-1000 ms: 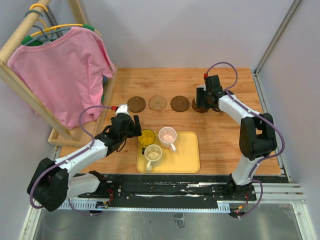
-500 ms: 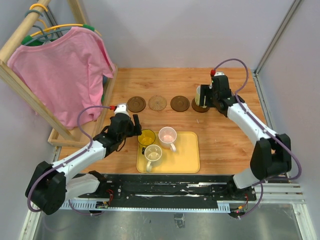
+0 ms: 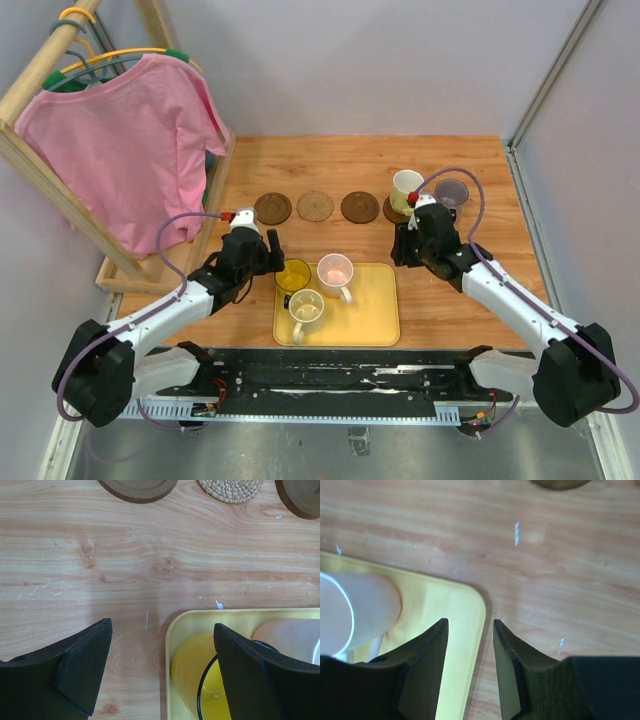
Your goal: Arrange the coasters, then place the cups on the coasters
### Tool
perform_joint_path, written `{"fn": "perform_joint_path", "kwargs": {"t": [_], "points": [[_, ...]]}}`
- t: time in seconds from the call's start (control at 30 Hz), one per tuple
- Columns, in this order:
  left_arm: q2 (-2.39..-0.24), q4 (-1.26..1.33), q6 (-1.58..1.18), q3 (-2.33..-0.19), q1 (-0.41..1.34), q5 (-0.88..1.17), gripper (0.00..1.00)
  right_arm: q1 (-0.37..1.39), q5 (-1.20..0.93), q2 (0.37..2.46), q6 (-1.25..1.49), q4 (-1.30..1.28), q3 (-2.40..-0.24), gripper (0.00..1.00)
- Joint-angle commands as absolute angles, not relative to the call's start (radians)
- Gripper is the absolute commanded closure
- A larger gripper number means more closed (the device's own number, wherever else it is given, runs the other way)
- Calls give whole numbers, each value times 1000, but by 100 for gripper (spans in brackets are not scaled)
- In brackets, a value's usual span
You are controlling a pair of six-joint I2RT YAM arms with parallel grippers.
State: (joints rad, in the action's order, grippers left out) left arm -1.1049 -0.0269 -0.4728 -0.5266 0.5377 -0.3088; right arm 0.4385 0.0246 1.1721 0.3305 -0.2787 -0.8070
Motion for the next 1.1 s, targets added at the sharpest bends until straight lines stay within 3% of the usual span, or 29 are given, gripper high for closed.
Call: {"fn": "perform_joint_path", "kwargs": {"t": [0.0, 0.23, 0.4, 0.6, 1.07], "points": [[-1125, 14, -480, -515, 528, -289, 14, 503, 11, 1146, 368, -275, -743, 58], [-1133, 15, -483, -510, 528, -285, 14, 513, -16, 1220, 364, -256, -743, 59], [-1129, 17, -492, -496, 528, -285, 14, 578, -36, 1264, 363, -224, -796, 38], [-1132, 17, -494, -491, 528, -287, 13, 722, -1, 1285, 365, -224, -866, 24], [-1136, 29, -493, -490, 528, -279, 13, 877, 7, 1280, 368, -251, -882, 22]]}}
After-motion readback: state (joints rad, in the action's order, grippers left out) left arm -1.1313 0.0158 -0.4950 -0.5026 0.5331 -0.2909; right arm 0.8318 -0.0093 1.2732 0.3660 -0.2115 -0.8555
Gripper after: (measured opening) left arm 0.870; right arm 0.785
